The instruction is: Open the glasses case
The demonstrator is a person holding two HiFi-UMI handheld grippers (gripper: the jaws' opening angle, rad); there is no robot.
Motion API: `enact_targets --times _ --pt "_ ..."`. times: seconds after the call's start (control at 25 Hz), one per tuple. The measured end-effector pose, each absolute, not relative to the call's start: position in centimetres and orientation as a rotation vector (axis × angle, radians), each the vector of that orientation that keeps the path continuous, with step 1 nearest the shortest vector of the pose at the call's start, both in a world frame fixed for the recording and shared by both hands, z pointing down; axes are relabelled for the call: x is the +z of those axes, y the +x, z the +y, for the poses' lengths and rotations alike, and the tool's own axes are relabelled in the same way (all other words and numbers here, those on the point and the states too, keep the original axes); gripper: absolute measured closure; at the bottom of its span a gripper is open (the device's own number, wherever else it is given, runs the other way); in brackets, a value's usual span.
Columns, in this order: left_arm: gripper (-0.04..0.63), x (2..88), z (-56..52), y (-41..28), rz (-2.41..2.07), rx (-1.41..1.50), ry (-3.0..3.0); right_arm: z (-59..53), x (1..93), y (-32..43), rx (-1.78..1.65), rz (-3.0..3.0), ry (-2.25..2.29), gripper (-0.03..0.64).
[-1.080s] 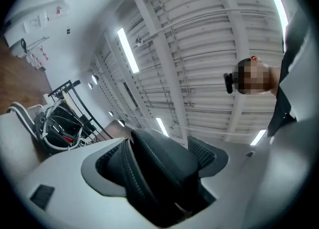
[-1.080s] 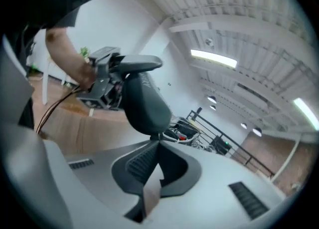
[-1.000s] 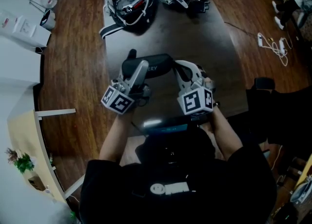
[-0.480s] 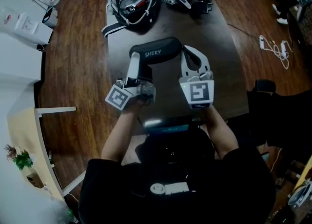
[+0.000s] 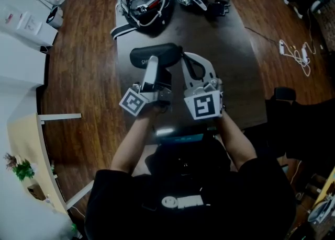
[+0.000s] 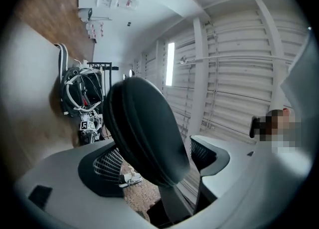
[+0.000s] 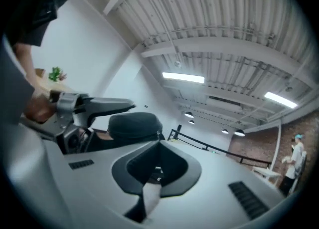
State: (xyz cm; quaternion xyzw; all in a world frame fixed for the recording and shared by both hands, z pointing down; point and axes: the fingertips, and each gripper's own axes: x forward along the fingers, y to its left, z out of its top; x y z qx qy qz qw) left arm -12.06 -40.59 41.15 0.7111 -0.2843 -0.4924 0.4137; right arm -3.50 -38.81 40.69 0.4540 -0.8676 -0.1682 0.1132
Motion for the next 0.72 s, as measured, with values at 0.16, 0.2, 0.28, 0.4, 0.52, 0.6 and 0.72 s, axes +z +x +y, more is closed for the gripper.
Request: enact_targets --times 0.16,0.2,0.28,0.4,0.52,0.6,0.72 --pt "0.187 41.5 -41.0 -13.8 -0.794 -1.278 1.777 -35.3 42.9 -6.0 -0.679 -2.545 1.035 0.609" --pt "0.189 41.2 -40.9 -14.0 -0.807 -1.272 1.810 -34.6 43.4 -6.4 -0.700 -2.544 0.967 0.609" --pt "0.210 40.2 -40.6 -13.8 -0.835 -1.245 1.908 -33.5 44.4 -6.7 -0.712 -2.539 0.850 0.609" --pt "0.202 39.1 -40.0 -13.0 -0.835 -1.194 2.040 -32.9 45.4 -6.7 -0.697 -2.532 0.744 0.609" --pt "0.187 39.0 -39.4 -12.2 -0.752 -1.146 2.092 -32.9 45.7 -6.5 -0.683 -2.526 0.720 0.609" --pt "0.187 39.2 -39.1 -11.7 -0.682 -1.114 2.103 -33.1 45.7 -6.3 -0.675 -2.523 0.724 0.609" --pt "0.187 39.7 -38.8 -11.0 -0.607 -1.059 2.108 -33.3 45.6 -6.0 -0.665 -2.518 0.735 0.609"
